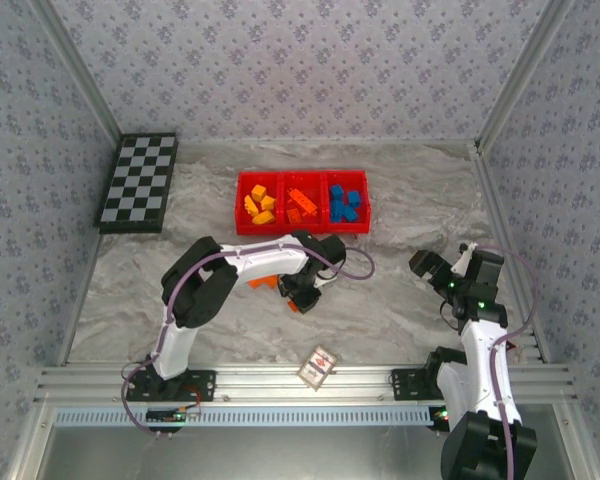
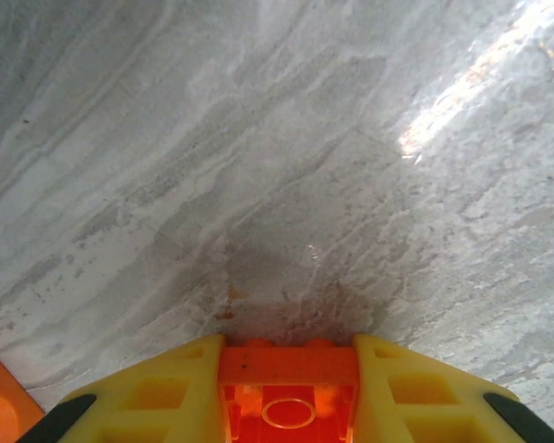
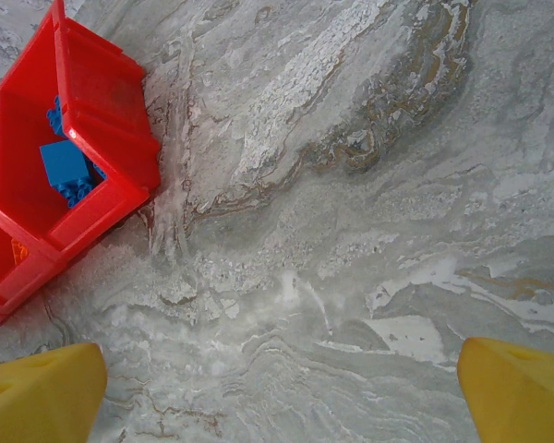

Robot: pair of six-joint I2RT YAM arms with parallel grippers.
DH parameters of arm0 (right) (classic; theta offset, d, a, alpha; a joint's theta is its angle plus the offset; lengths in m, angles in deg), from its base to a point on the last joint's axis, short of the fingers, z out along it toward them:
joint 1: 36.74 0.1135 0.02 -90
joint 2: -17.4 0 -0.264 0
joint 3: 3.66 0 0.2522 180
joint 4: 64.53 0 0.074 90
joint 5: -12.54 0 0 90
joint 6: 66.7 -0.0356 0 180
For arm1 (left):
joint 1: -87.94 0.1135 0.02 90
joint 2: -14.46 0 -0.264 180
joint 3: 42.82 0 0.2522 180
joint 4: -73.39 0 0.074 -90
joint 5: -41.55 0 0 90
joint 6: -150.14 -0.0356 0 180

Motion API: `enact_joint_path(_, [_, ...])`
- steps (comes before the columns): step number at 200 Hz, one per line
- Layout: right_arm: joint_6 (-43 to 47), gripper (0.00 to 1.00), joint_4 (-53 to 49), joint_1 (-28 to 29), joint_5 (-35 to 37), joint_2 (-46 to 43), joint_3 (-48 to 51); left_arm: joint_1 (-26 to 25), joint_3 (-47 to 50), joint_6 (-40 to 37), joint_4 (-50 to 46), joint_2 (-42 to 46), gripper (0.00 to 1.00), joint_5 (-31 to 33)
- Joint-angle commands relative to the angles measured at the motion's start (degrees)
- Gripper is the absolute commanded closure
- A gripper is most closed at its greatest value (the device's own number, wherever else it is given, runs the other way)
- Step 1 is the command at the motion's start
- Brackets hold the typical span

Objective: Sort the legos into containers by color
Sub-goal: Pick up the lego from the middle-left of the table, then place the lego in the container.

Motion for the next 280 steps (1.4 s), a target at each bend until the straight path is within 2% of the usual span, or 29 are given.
enact_joint_path(1, [-0.2,0.00,-0.1,-0.4,-0.2,0.2,0.5,1.5,1.4,2.0,-0.3,1.1,0.73,3.9])
enact_joint_path(52, [-0.6,0.00,0.3,-0.4,-0.4,0.6,0.6,4.6,-0.1,5.1,1.5,7.7,0.73,9.3])
enact_joint_path(73, [-0.7,0.00,0.6,-0.4,-0.5,0.8,0.6,6.5,-3.2,6.3,2.6,9.5,0.73,13.5])
enact_joint_path(104, [-0.7,0.00,0.7,-0.4,-0.6,0.9,0.7,9.9,-10.3,7.9,5.3,10.1,0.72,15.5])
enact_joint_path(132, [-0.7,0.00,0.5,-0.4,-0.5,0.8,0.7,12.7,-17.3,9.8,9.4,8.3,0.72,17.8])
enact_joint_path(176, [-0.3,0.00,-0.2,-0.4,-0.8,0.6,0.5,17.0,-22.9,12.9,19.1,3.0,0.70,18.6])
enact_joint_path(222, [-0.2,0.00,-0.5,-0.5,-1.0,0.4,0.5,19.4,-32.5,14.8,21.1,-6.7,0.68,16.6])
enact_joint_path(251, [-0.3,0.00,-0.3,-0.6,-1.1,0.4,0.5,19.9,-36.5,15.6,21.6,-11.1,0.61,15.5])
enact_joint_path(280, [-0.3,0.00,-0.1,-0.6,-1.5,0.8,0.6,20.6,-36.3,17.1,24.6,-12.1,0.54,12.4])
